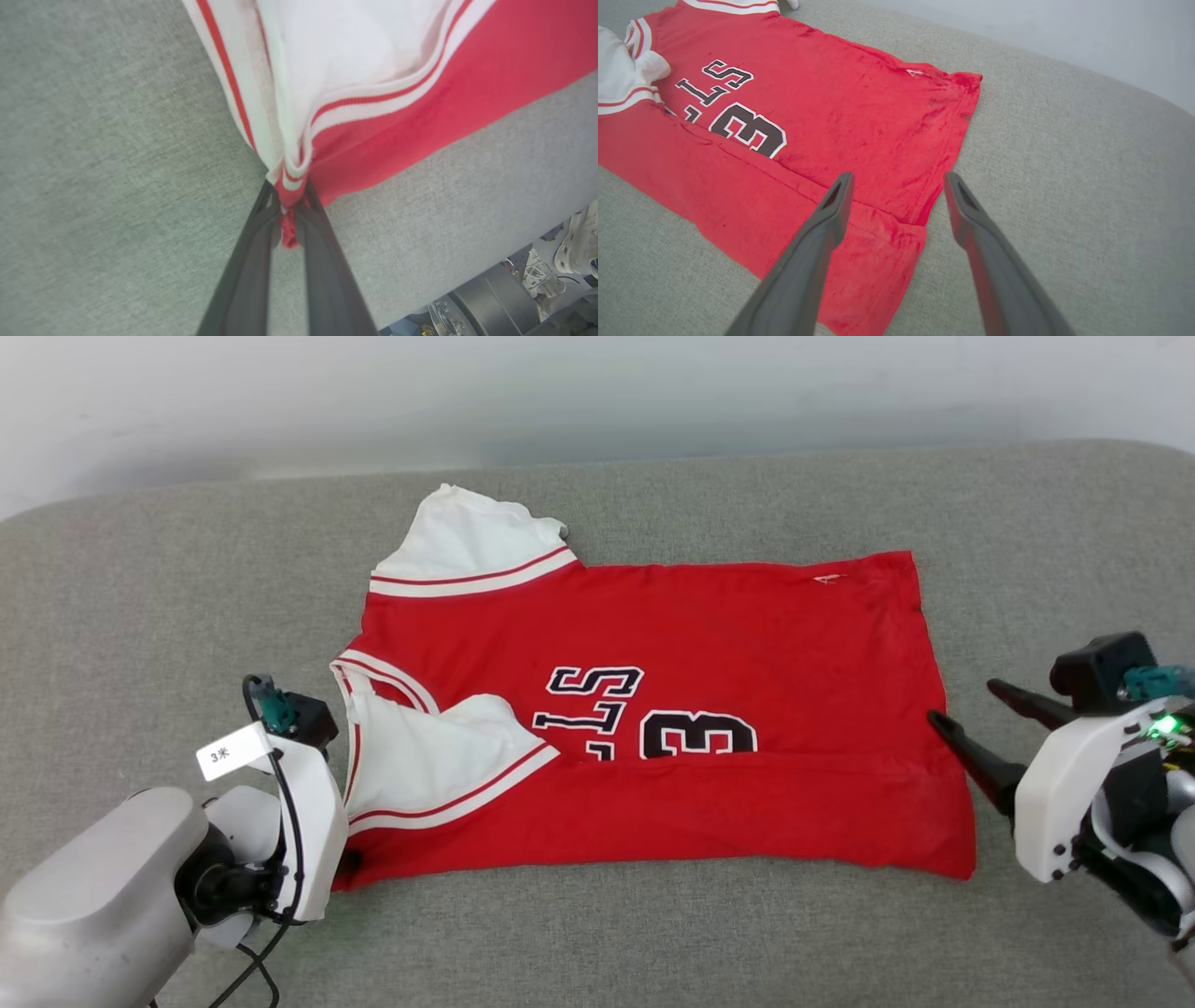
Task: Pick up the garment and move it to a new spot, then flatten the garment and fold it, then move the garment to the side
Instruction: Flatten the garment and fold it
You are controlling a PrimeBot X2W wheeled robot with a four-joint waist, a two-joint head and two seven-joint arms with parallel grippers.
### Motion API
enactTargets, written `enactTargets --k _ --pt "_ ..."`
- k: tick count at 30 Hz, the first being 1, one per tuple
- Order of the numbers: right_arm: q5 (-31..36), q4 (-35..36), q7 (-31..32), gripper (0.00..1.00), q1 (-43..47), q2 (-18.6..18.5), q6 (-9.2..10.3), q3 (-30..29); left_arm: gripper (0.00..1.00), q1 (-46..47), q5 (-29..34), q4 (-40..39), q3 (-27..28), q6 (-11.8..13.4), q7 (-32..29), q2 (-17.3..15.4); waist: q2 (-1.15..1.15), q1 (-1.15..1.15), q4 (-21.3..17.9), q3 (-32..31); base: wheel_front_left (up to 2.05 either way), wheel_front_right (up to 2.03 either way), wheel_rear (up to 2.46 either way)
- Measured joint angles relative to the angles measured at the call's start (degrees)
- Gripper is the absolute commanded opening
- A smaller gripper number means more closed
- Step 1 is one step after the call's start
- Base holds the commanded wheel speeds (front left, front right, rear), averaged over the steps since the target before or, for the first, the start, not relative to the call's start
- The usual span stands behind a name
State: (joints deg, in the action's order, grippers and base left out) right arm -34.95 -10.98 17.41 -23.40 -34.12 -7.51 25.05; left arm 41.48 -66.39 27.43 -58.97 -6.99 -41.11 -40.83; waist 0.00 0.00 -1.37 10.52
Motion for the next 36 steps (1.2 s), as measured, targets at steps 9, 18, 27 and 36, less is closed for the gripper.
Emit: enactTargets --k 9,18,27,36 --pt "-3.02 5.72 15.71 1.00 -5.25 -7.39 0.00 4.36 0.00 -0.18 0.67 -6.32 -0.49 -0.34 3.50 -3.47 0.00 0.00 1.07 -2.28 0.00 0.00 0.00" --pt "-11.50 5.63 36.65 1.00 -8.18 -11.36 0.01 7.91 0.00 0.64 1.60 -11.55 -0.68 -0.35 4.59 -4.57 0.00 0.00 1.93 -1.04 0.00 0.00 0.00" --pt "-11.95 -2.64 36.73 1.00 -6.31 -4.91 0.01 6.86 0.00 2.37 2.69 -12.93 -0.24 -0.08 5.50 -4.25 0.00 0.01 2.71 2.54 0.00 0.00 0.00" --pt "-12.41 -7.69 31.77 1.00 -4.85 -2.55 0.12 9.42 0.00 2.33 2.69 -12.51 -0.24 -0.04 6.27 -3.78 0.00 0.00 3.32 4.42 0.00 0.00 0.00"
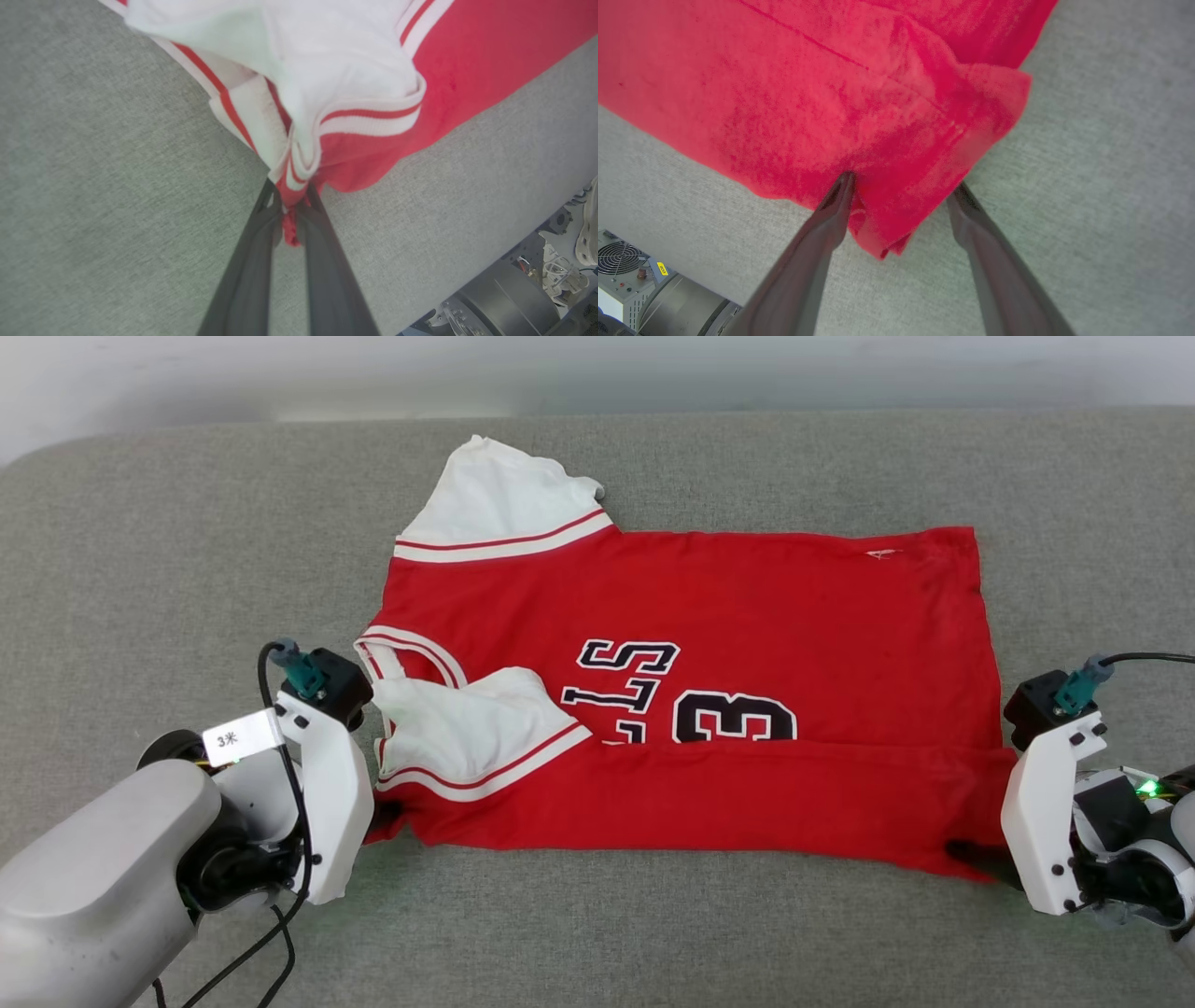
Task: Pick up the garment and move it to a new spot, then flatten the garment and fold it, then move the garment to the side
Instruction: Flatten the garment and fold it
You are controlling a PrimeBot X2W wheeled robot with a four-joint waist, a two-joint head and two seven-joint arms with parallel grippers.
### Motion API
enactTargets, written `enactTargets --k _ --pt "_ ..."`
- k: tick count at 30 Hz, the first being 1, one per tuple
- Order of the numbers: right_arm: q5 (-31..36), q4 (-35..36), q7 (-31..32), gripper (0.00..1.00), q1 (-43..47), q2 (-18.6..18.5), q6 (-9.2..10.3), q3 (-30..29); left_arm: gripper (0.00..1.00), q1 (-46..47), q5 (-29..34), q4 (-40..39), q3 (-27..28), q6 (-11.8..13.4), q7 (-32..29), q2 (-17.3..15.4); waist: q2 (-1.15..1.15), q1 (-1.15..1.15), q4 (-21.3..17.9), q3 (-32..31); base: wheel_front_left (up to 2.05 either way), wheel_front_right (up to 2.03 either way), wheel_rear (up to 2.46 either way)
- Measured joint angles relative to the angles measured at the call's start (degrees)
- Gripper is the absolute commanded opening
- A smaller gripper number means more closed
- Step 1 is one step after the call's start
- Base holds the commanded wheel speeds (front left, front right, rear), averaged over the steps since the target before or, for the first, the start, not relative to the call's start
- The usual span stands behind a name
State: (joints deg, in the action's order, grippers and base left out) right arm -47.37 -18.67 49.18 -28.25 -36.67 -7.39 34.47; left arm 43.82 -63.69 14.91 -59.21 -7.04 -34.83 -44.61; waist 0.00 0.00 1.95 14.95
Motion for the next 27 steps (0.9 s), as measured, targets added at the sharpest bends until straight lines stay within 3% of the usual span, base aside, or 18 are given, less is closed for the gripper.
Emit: enactTargets --k 1,5,12,21,27 --pt "-0.85 -0.11 -2.22 0.00 -0.12 -0.34 0.00 0.90 0.00 -0.30 -0.23 0.52 0.01 0.03 0.38 0.15 0.00 0.00 -0.08 -0.55 0.00 0.00 0.00" --pt "-2.66 0.77 -4.97 0.00 -0.53 -1.21 -0.10 2.02 0.00 -1.01 -1.00 0.86 0.33 0.03 1.25 -0.08 0.00 0.00 -0.14 -2.29 0.00 0.00 0.00" --pt "-5.42 4.94 -8.47 0.00 1.19 -6.31 -0.11 1.69 0.00 -3.93 -2.04 -2.58 0.25 0.76 1.78 -2.52 0.00 0.00 -0.36 -7.01 0.00 0.00 0.00" --pt "-8.25 11.58 -9.59 0.00 11.46 -12.20 -0.12 -0.96 0.00 -12.59 -4.31 -10.88 -1.59 4.00 2.31 -6.78 0.00 0.00 -0.45 -11.49 0.00 0.00 0.00" --pt "-8.14 11.56 -8.87 0.00 17.51 -11.96 -0.12 -2.55 0.00 -17.09 -5.31 -11.17 -2.75 5.75 4.24 -6.82 0.00 0.00 -0.79 -11.21 0.00 0.00 0.00"
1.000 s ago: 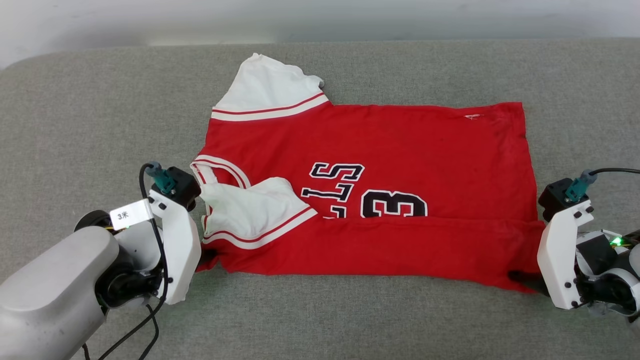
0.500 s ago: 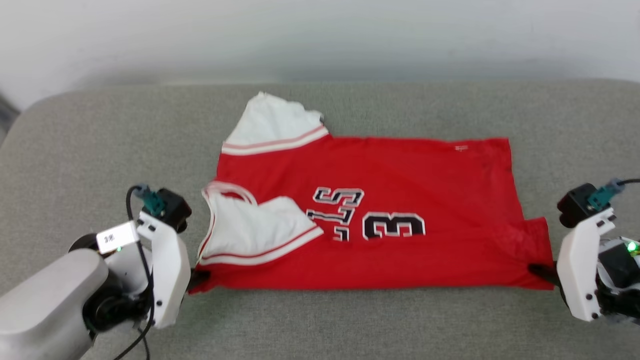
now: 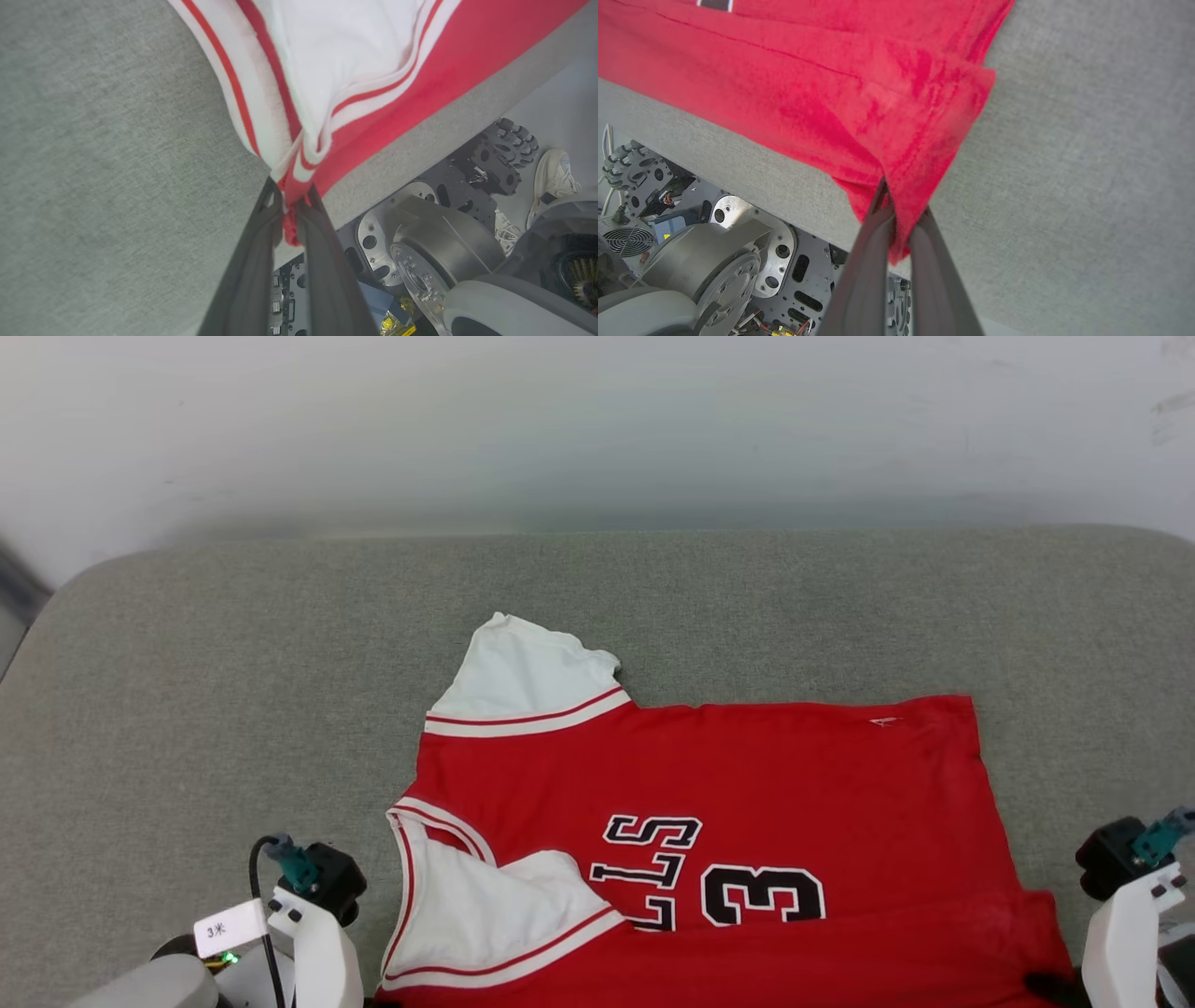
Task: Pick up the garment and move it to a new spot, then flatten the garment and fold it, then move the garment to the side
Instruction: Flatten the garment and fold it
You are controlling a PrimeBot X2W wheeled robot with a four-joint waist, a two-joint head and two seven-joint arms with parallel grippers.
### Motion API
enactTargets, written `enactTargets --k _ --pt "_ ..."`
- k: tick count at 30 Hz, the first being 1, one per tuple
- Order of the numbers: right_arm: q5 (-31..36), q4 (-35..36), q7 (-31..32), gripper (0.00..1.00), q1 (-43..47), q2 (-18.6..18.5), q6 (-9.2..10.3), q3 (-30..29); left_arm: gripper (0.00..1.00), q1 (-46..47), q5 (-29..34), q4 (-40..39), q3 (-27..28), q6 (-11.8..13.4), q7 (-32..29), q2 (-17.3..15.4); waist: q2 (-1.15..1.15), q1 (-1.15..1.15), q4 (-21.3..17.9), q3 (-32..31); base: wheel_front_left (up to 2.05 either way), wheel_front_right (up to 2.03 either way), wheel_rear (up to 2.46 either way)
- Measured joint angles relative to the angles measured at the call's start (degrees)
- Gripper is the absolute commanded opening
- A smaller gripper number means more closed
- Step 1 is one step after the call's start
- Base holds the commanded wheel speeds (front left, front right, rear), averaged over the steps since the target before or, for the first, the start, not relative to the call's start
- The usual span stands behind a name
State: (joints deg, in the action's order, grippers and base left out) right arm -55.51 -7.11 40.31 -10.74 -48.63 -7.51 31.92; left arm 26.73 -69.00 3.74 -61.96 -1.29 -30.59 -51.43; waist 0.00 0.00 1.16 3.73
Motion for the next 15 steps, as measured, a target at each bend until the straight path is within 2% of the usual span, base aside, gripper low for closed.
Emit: enactTargets --k 7,8,9,10,15 --pt "2.37 -3.89 -0.98 0.00 2.02 3.88 0.00 -0.91 0.00 -2.06 -0.78 4.19 -0.99 0.01 0.88 2.19 0.00 0.00 -0.25 1.24 0.00 0.00 0.00" --pt "2.82 -4.28 -1.59 0.00 2.04 4.27 0.00 -1.24 0.40 -2.06 -0.77 4.61 -0.78 -0.04 1.60 2.42 0.00 0.00 -0.21 1.29 0.00 0.00 0.00" --pt "3.35 -4.22 -2.32 0.90 2.04 4.47 0.01 -1.41 1.00 -2.05 -0.92 4.80 -0.46 -0.07 2.11 2.70 0.00 0.00 -0.15 1.26 0.00 0.00 0.00" --pt "3.86 -4.01 -3.19 1.00 2.03 4.60 0.01 -1.70 1.00 -2.01 -0.89 4.78 -0.15 -0.21 2.59 2.72 0.00 0.00 -0.09 1.15 0.00 0.00 0.00" --pt "5.88 -1.56 -9.35 1.00 1.59 4.71 0.01 -5.05 1.00 0.09 -0.47 2.85 2.65 -0.11 4.86 0.62 0.00 0.00 0.30 0.10 0.00 0.00 0.00"
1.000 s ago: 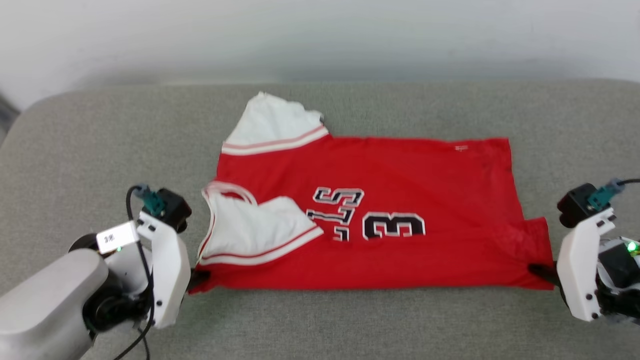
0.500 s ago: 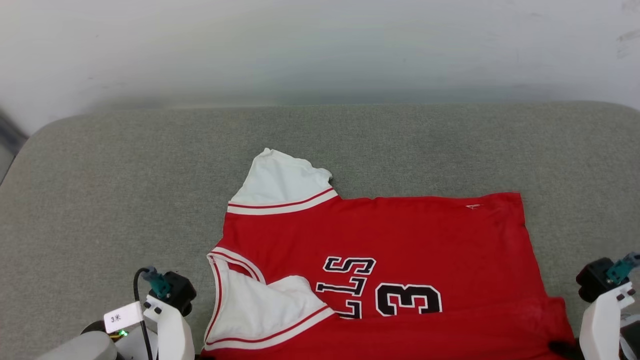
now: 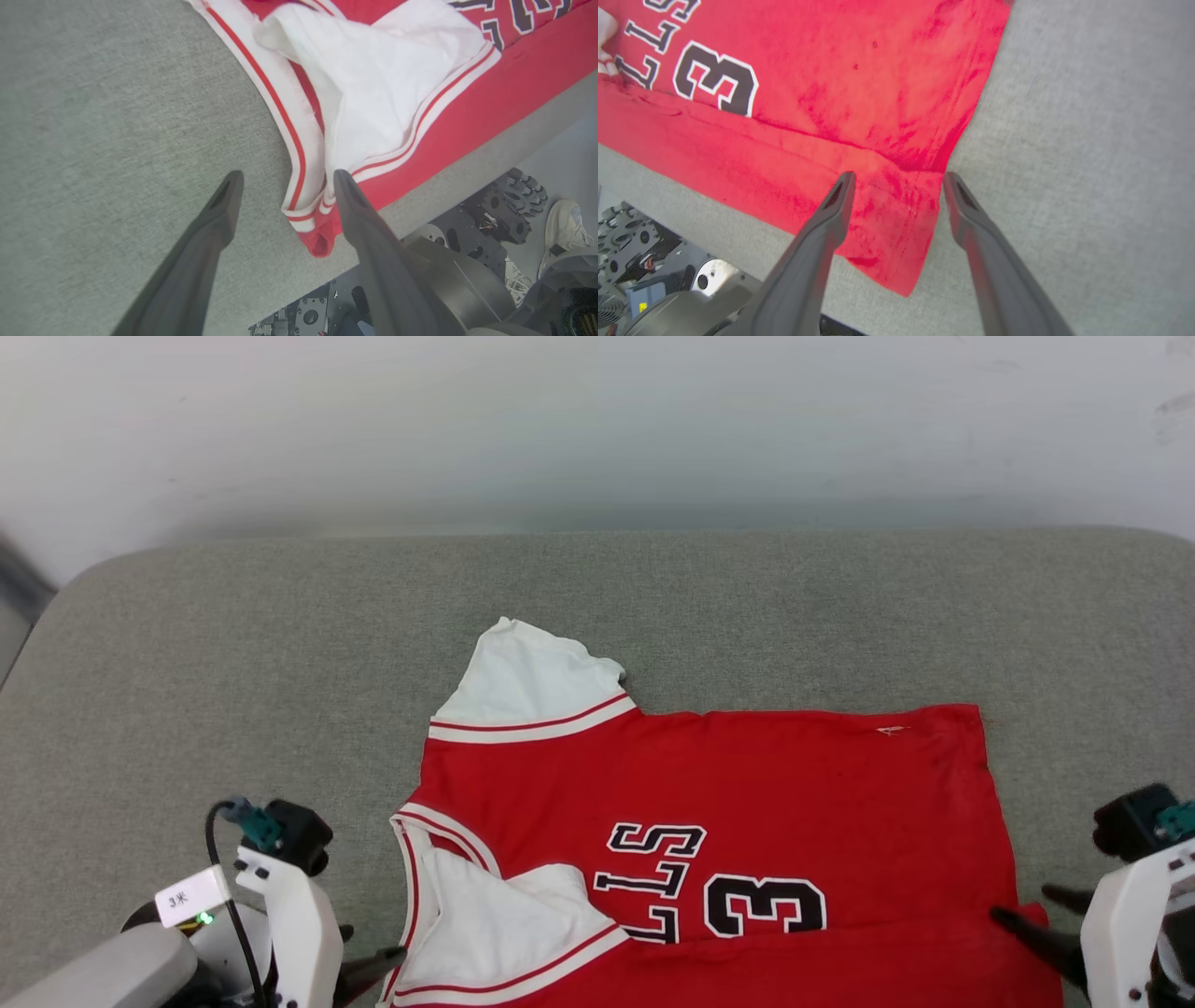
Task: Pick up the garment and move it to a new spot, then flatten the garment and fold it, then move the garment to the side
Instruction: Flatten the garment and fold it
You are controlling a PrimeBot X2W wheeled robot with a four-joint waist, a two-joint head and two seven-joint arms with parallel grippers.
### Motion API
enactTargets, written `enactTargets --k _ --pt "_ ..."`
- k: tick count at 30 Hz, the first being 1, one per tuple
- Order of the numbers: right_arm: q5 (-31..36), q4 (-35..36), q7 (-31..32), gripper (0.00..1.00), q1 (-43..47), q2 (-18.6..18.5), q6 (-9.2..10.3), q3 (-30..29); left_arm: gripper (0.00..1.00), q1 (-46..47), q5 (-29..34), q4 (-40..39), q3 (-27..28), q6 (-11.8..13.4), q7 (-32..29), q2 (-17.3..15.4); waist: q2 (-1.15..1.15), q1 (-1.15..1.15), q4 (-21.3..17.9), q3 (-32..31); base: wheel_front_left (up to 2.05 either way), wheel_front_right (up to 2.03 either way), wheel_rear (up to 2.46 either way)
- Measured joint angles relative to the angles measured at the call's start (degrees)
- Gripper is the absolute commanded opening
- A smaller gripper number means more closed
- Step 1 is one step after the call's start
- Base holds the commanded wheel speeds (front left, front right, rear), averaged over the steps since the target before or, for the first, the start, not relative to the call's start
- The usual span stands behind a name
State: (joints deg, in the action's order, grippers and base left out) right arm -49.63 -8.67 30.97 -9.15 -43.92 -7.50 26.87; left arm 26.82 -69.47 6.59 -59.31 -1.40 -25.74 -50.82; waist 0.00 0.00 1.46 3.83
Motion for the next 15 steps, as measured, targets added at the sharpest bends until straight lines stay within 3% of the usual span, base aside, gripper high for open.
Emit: enactTargets --k 7,15 --pt "6.88 3.65 -14.43 1.00 -2.25 3.64 0.00 -9.50 1.00 5.66 4.08 -3.25 3.69 1.13 3.85 -1.97 0.00 0.00 -0.17 -0.27 0.00 0.00 0.00" --pt "20.65 7.75 -27.83 1.00 -2.35 13.96 0.00 -20.02 1.00 14.22 10.06 -0.51 7.69 3.02 9.80 1.04 0.00 0.00 -1.61 3.01 0.00 0.00 0.00"
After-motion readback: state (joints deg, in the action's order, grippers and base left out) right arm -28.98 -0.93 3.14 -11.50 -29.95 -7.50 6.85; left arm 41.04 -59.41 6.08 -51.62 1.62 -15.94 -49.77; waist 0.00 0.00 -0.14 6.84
